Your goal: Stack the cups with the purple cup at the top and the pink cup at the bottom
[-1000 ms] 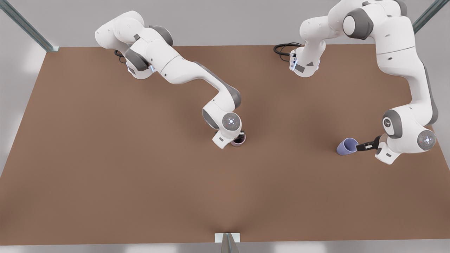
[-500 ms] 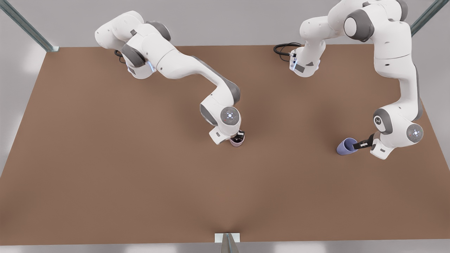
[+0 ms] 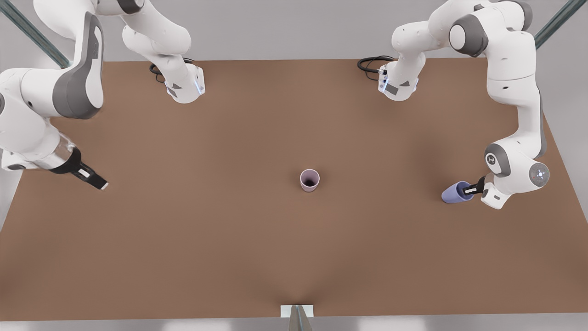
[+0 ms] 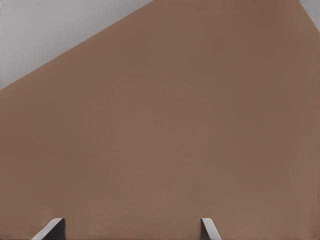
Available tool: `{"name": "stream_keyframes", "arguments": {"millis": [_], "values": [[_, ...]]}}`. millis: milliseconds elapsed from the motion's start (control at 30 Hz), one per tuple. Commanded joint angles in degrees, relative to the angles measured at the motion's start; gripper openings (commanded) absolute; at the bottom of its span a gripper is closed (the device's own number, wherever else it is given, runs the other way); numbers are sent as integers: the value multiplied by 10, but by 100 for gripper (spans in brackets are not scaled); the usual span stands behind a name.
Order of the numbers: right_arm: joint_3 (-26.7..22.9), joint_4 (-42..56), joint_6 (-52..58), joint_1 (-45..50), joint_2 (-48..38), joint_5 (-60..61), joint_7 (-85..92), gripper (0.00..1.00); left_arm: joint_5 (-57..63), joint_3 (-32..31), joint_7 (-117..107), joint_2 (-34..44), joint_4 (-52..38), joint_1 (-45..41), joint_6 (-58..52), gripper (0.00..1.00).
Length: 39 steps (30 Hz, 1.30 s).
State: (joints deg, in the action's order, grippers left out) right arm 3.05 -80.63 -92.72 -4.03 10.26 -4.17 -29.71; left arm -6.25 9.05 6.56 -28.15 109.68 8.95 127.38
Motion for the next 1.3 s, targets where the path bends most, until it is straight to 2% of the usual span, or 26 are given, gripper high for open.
{"name": "stream_keyframes", "arguments": {"millis": [0,167,300,400,567,733,1000,1267], "values": [[-9,9,58,5,-9,-10,356,100,-1,-3,7,4,-2,-2,-2,30],[-9,57,64,-6,12,-7,352,100,0,-4,6,20,-6,-24,-8,21],[-15,60,65,-12,12,9,352,100,0,-4,3,37,-6,-34,-25,21],[-15,60,64,-12,12,8,352,100,0,-4,-12,74,-10,-82,-58,21],[-15,60,64,-17,12,8,353,100,0,-6,-172,123,-25,-199,-129,21],[-15,61,62,-17,12,8,352,100,0,-125,-369,137,-37,-215,-170,21],[-15,61,62,-16,13,9,352,100,-30,-258,-574,129,-53,-215,-162,21],[-14,61,56,-14,12,8,352,100,-35,-271,-684,47,-146,-265,-136,21]]}}
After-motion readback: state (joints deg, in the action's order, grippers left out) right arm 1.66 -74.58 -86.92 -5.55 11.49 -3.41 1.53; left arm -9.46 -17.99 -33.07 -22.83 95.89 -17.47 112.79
